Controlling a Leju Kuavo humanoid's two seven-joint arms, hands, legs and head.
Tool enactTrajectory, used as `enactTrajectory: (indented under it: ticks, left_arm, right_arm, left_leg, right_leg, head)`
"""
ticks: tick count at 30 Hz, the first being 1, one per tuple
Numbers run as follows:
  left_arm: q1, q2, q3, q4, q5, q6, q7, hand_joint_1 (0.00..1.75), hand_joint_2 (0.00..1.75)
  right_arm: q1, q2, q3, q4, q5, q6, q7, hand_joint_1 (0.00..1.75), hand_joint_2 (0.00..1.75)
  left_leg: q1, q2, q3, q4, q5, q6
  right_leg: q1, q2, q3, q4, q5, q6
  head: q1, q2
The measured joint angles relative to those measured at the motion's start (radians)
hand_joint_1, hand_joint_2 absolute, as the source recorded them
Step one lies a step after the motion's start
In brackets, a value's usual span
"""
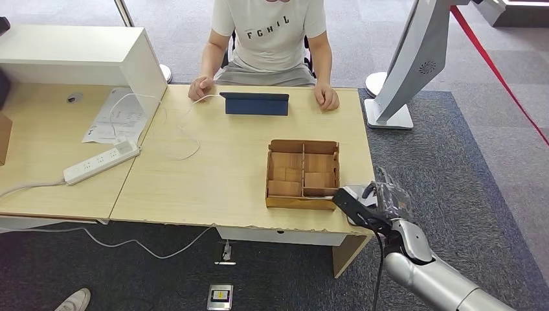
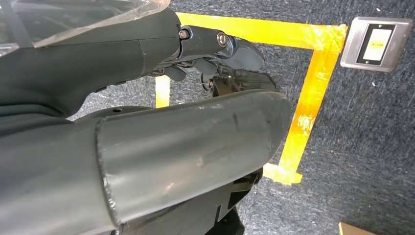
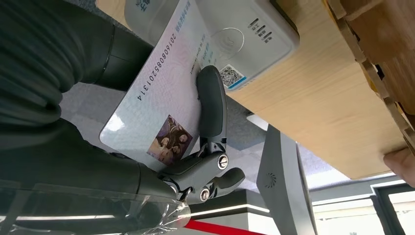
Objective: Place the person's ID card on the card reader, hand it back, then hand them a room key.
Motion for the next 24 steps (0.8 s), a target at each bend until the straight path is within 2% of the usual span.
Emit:
enactTrajectory:
  ticks: [11, 24]
  left_arm:
    - [-0.001, 0.001, -0.013, 0.002, 0.0, -0.004, 0.005, 0.0, 0.0]
    - [-0.004, 0.009, -0.017, 0.005, -0.006, -0.02, 0.009, 0.0, 0.0]
  right_arm:
    - [0.005, 0.053, -0.001, 0.1, -0.026, 0.009, -0.052, 1.75, 1.75]
    - [0.016, 0.066, -0.021, 0.152, -0.056, -0.037, -0.059, 1.75, 1.75]
  left_leg:
    - [0.0, 0.0, 0.0, 0.0, 0.0, 0.0]
    - [0.0, 0.001, 0.001, 0.0, 0.0, 0.0]
  right_leg:
    - [0.0, 0.0, 0.0, 0.0, 0.0, 0.0]
    - [0.0, 0.0, 0.001, 0.0, 0.0, 0.0]
  head:
    - [0.0, 0.0]
    - [0.0, 0.0]
